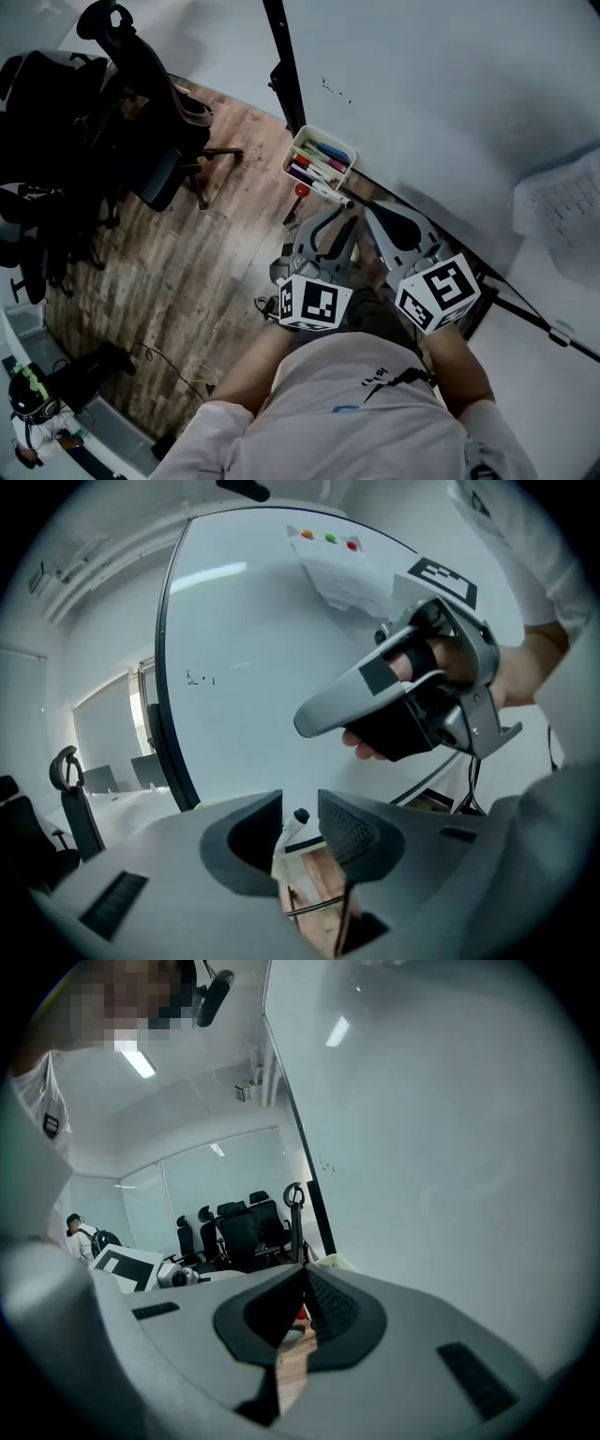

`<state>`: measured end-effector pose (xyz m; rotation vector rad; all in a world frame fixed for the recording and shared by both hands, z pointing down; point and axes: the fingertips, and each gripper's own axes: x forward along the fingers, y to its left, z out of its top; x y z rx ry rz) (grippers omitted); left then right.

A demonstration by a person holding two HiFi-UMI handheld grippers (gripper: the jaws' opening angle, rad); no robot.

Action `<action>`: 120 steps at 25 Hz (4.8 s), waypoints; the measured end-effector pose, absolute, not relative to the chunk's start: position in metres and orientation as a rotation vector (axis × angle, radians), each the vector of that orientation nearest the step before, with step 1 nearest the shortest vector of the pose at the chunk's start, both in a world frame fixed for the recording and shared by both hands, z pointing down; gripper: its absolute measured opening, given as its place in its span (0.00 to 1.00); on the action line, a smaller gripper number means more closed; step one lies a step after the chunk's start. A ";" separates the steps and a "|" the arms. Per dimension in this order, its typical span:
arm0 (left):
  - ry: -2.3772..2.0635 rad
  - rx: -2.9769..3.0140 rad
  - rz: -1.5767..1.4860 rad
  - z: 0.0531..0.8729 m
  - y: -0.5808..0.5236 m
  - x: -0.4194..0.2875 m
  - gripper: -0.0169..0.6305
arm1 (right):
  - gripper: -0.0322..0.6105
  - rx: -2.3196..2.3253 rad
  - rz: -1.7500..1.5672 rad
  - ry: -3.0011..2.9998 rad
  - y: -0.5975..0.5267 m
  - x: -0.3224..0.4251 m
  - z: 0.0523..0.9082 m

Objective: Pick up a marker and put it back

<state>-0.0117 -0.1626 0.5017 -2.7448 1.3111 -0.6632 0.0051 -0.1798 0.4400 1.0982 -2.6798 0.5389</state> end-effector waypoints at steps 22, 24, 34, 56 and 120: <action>1.157 -2.444 -0.904 0.546 -0.185 0.004 0.24 | 0.07 1.119 0.597 -2.654 -0.186 0.026 0.463; 1.158 -2.430 -0.910 0.546 -0.186 0.004 0.24 | 0.07 1.122 0.598 -2.654 -0.185 0.027 0.463; 1.213 -2.387 -0.888 0.543 -0.193 -0.005 0.20 | 0.07 1.139 0.599 -2.651 -0.185 0.032 0.463; 1.430 -2.544 -0.549 0.457 -0.181 -0.020 0.16 | 0.07 1.174 0.484 -2.725 -0.175 0.028 0.416; 1.492 -2.619 -0.259 0.384 -0.178 -0.042 0.16 | 0.07 1.143 0.387 -2.810 -0.168 0.016 0.376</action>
